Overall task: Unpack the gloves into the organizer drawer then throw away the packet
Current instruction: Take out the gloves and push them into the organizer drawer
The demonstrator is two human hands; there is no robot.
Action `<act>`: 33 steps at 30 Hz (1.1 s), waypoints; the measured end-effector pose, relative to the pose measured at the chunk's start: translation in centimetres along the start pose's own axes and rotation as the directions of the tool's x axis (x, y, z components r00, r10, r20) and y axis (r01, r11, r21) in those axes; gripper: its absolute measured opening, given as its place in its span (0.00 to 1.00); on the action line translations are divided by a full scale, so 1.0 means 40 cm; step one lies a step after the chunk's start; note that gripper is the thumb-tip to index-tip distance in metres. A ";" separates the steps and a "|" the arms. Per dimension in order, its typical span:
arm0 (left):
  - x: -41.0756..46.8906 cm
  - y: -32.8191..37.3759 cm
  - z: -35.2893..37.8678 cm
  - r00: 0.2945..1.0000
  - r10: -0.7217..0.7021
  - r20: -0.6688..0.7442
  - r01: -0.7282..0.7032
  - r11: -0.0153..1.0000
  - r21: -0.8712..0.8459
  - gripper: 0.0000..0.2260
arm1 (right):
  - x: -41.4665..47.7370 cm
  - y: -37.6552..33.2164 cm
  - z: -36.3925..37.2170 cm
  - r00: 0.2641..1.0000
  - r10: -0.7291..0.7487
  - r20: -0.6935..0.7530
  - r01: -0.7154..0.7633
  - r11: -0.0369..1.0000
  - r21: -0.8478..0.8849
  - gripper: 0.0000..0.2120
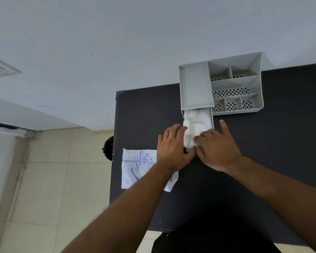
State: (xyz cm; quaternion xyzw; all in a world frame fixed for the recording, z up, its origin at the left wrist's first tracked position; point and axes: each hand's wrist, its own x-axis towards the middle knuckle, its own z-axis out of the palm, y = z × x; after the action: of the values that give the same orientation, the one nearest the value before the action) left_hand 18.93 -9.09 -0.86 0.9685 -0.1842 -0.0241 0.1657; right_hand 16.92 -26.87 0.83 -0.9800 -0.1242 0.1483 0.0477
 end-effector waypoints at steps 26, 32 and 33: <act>0.016 0.022 -0.006 0.976 0.149 0.158 -0.152 0.988 0.011 0.29 | 0.142 -0.009 -0.094 0.993 -0.118 0.027 0.119 0.992 -0.031 0.24; 0.034 0.015 -0.002 0.939 0.186 0.289 -0.205 0.978 0.035 0.32 | 0.138 0.000 -0.071 1.000 -0.016 0.009 0.017 0.985 -0.174 0.22; 0.038 0.014 0.001 0.936 0.191 0.294 -0.214 0.976 0.047 0.32 | 0.137 0.003 -0.070 1.000 0.000 0.020 0.004 0.982 -0.188 0.21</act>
State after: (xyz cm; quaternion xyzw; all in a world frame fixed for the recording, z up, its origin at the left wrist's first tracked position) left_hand 20.13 -10.16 -0.69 0.9363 -0.3060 -0.1403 0.1006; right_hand 22.86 -25.75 1.95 -0.9784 -0.1392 0.1455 -0.0463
